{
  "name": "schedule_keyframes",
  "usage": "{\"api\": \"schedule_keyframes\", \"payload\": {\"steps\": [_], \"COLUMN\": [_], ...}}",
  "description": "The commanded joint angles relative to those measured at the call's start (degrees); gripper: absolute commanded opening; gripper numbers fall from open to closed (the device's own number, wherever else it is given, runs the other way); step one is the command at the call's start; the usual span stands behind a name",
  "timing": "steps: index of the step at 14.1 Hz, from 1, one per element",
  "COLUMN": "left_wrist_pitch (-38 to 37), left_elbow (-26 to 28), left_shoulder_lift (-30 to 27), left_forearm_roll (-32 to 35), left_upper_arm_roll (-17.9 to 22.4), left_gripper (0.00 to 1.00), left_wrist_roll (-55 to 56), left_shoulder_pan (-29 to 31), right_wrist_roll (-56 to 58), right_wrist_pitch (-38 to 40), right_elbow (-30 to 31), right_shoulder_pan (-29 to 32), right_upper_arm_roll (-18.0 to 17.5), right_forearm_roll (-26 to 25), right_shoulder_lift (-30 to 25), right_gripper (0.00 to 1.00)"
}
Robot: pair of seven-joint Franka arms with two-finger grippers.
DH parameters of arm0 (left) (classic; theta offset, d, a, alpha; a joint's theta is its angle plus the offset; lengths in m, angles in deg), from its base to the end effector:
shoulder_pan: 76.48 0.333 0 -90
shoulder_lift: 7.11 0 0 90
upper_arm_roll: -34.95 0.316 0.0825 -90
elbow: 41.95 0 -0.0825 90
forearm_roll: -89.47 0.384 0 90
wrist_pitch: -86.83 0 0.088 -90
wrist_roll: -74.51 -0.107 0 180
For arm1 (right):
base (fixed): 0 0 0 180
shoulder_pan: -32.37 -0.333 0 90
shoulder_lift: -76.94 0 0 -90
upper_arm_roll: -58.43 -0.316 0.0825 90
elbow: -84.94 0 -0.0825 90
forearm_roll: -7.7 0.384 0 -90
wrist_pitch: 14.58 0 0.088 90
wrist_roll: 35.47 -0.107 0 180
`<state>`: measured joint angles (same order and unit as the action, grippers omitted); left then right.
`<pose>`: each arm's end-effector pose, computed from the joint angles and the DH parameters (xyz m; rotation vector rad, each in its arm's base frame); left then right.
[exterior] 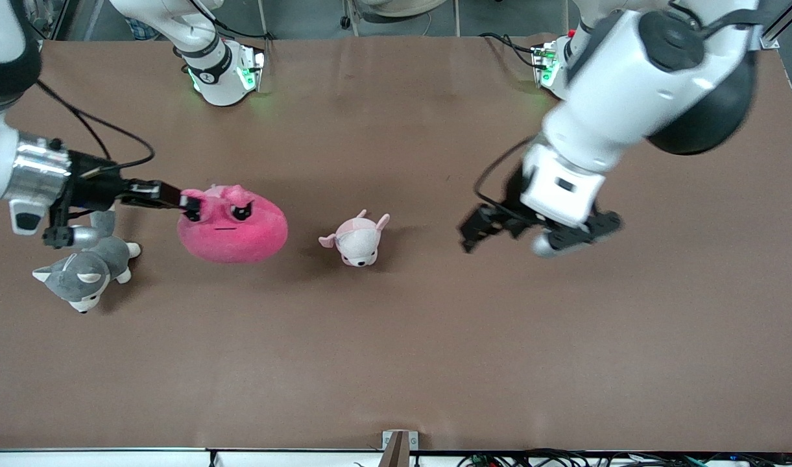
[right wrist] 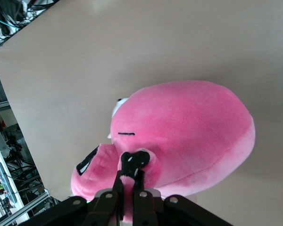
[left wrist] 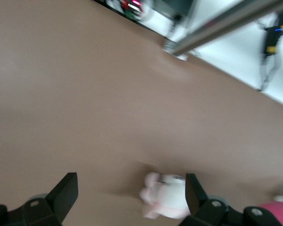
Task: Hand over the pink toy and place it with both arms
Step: 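Open the left gripper and withdraw while the right gripper carries the plush, then lower the pink plush beside the grey cat with the right gripper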
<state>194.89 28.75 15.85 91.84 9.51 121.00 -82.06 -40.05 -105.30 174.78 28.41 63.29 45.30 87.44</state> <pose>0.6256 -0.2968 0.5883 2.8222 0.4531 0.2141 0.6049 0.0592 0.5417 -2.4905 0.2009 0.2352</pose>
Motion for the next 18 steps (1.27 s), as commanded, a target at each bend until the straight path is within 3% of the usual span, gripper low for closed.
{"api": "schedule_keyframes", "payload": {"steps": [1, 5, 8, 12, 13, 16, 18], "left_wrist_pitch": [-6.9, -13.3, -16.8, -23.3, -25.6, -26.0, -25.7], "left_elbow": [0.6, 0.6, 0.5, 0.9, 1.8, 10.5, 16.1], "left_shoulder_lift": [-2.3, -3.6, -3.7, -7.7, -10.0, -19.5, -24.2], "left_forearm_roll": [4.4, 5.8, 9.3, 7.8, 7.0, 1.6, -0.8], "left_upper_arm_roll": [-0.3, -0.2, -0.4, -0.2, 1.4, 15.4, 19.5], "left_gripper": [1.00, 1.00, 1.00, 1.00, 1.00, 1.00, 1.00], "left_wrist_roll": [-14.6, -22.8, -27.3, -31.3, -34.1, -36.6, -40.5], "left_shoulder_pan": [5.5, 11.1, 12.4, 15.4, 15.3, 7.0, 5.3], "right_wrist_roll": [6.9, 14.1, 17.7, 19.6, 20.5, 22.8, 23.6], "right_wrist_pitch": [4.0, 7.0, 7.9, 8.5, 8.6, 8.6, 8.6], "right_elbow": [-0.3, -0.3, -0.1, 0.2, 0.2, 0.2, 0.2], "right_shoulder_pan": [6.6, 11.7, 12.2, 12.3, 12.2, 12.9, 13.4], "right_upper_arm_roll": [-0.9, -1.0, -1.0, -1.1, -1.1, -1.1, -1.1], "right_forearm_roll": [0.0, 0.7, 0.8, 3.5, 3.6, 3.6, 3.6], "right_shoulder_lift": [3.7, 8.7, 11.4, 14.2, 14.9, 16.7, 18.1], "right_gripper": [0.03, 0.03, 0.03, 0.03, 0.03, 0.03, 0.03]}}
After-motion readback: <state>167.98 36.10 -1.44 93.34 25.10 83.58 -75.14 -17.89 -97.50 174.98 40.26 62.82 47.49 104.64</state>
